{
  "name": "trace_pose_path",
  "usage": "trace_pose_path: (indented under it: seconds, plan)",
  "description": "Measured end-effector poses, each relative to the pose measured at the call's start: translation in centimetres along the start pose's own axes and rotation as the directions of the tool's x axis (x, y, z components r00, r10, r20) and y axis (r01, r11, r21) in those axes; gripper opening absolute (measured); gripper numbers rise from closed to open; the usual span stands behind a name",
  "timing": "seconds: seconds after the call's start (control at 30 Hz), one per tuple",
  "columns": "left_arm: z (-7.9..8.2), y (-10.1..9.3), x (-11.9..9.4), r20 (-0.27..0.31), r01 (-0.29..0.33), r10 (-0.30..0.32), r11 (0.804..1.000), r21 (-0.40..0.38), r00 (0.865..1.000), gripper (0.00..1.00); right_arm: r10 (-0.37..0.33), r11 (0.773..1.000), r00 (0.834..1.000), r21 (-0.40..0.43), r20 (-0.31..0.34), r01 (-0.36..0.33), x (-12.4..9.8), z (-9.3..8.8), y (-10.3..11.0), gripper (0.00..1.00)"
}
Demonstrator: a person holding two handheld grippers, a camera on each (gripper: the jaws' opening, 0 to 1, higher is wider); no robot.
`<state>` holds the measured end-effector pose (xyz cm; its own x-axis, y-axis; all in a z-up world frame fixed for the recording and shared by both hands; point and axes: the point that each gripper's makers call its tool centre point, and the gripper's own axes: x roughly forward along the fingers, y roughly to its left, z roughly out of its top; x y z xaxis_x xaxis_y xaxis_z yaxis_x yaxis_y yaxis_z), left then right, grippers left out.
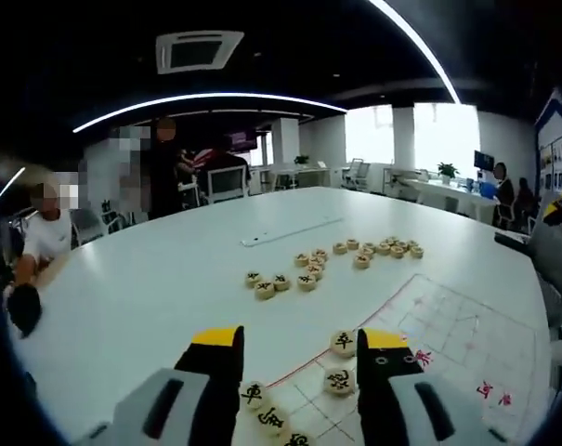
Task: Pick up the chess pieces one by one and place each piece onto its starting position on the chessboard, setting the pieces on their correct points until all the chess pieces are arranged in the starting layout
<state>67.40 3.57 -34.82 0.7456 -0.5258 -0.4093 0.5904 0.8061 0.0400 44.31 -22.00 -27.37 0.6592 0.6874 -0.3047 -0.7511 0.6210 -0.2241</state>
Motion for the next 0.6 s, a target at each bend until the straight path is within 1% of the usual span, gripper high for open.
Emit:
trace_pose_path:
  seconds: [0.1, 0.2, 0.3, 0.5, 0.6]
  plan:
    - [0.0, 0.9, 0.2, -0.002, -0.021, 0.021, 1.0, -0.002, 1.0, 0.48, -0.001, 1.0, 1.0, 0.0, 0.0, 0.001, 0.0, 0.1, 0.0, 0.55]
    - [0.1, 1.5, 0.9, 0.001, -0.037, 0.037, 0.999, -0.009, 0.999, 0.47, -0.004, 1.0, 1.0, 0.001, 0.0, 0.004, -0.1, 0.1, 0.0, 0.55]
    - [0.0, 1.9, 2.1, -0.006, -0.047, 0.047, 0.999, 0.002, 0.999, 0.46, -0.008, 1.0, 1.0, 0.003, -0.001, 0.008, -0.1, 0.0, -0.2, 0.55]
    - [-0.1, 3.0, 4.7, -0.01, -0.074, 0.074, 0.997, -0.019, 0.997, 0.41, -0.01, 1.0, 1.0, 0.006, 0.001, 0.01, -0.2, -0.1, -0.3, 0.55]
    - [-0.6, 3.2, 6.2, -0.027, -0.08, 0.079, 0.996, -0.033, 0.996, 0.41, -0.013, 1.0, 1.0, 0.009, 0.003, 0.013, -0.3, -0.1, -0.5, 0.55]
